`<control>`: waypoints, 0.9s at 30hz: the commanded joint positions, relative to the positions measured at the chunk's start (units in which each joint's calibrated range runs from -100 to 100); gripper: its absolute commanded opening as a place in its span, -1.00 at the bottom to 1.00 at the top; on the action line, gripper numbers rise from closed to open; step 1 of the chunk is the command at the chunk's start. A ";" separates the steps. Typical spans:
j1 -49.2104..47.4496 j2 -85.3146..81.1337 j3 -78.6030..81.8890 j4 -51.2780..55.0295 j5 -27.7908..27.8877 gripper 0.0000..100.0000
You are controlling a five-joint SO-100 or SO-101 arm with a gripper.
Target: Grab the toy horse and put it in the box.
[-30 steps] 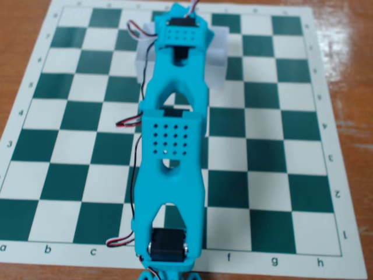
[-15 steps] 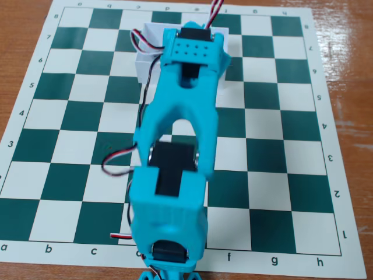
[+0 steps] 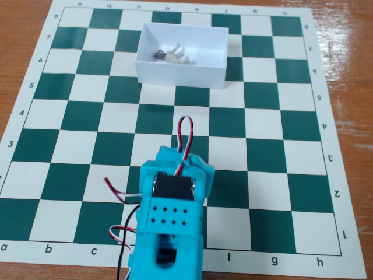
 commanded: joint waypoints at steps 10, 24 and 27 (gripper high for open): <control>-3.49 -22.28 7.25 25.35 2.51 -1.00; -3.63 -22.20 7.25 25.43 2.56 -1.00; -4.20 -22.20 7.25 25.43 2.56 -1.00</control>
